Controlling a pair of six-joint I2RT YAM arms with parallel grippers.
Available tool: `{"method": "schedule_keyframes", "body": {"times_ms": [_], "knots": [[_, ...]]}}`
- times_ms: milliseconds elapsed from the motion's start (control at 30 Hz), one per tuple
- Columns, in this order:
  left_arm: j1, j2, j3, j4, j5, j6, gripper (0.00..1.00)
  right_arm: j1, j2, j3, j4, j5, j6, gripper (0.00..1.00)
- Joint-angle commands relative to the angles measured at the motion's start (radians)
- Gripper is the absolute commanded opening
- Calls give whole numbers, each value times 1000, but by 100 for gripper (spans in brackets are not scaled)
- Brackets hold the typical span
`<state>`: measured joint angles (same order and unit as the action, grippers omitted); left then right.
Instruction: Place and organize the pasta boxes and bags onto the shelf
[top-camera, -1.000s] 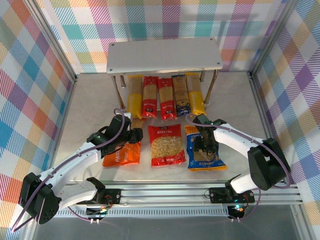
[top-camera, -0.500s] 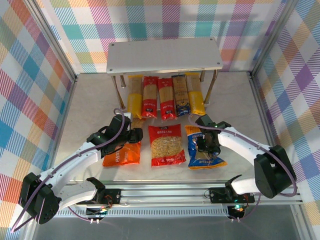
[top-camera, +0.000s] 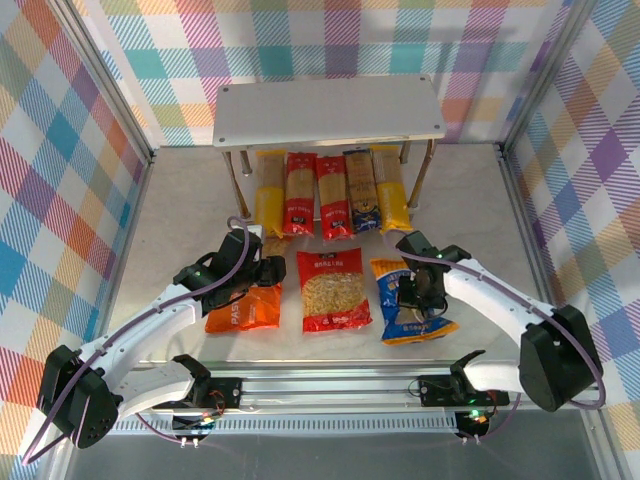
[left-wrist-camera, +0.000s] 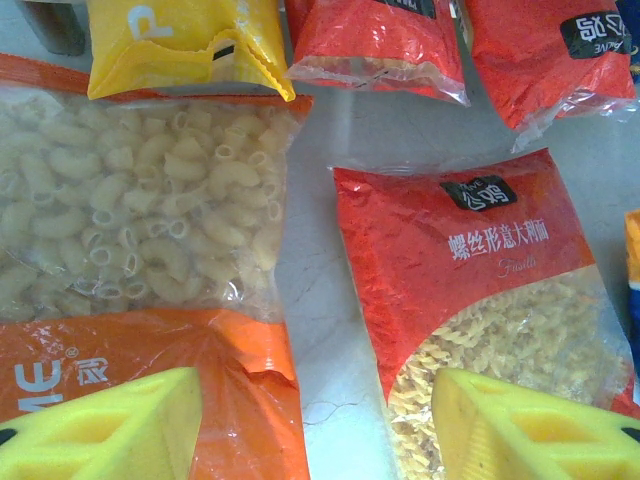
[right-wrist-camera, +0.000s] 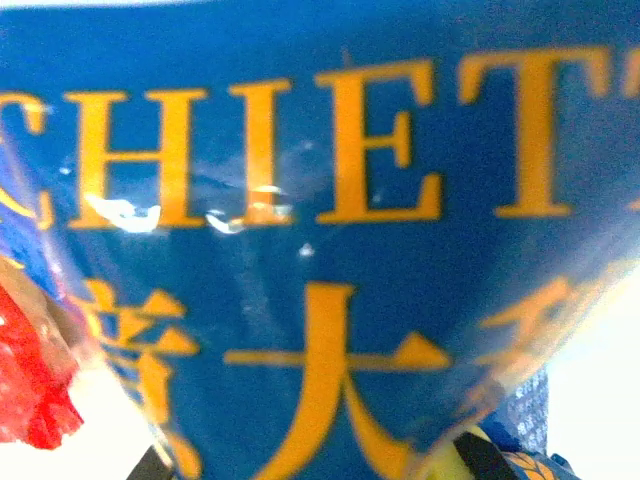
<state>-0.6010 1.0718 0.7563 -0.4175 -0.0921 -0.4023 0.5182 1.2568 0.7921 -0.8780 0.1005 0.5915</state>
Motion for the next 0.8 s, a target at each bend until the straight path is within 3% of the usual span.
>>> {"method": "schedule_keyframes", "body": {"times_ms": [0,467,767], "knots": [[-8,-13,19,-3,-12,12,62,4,-70,51,-124,25,-3,0],[-8,-19,21,2,-9,17,62,4,-222,282,-359,159,-45,0],[-8,4,101,-7,10,38,62,3,-215,595,-401,296,-148,0]]}}
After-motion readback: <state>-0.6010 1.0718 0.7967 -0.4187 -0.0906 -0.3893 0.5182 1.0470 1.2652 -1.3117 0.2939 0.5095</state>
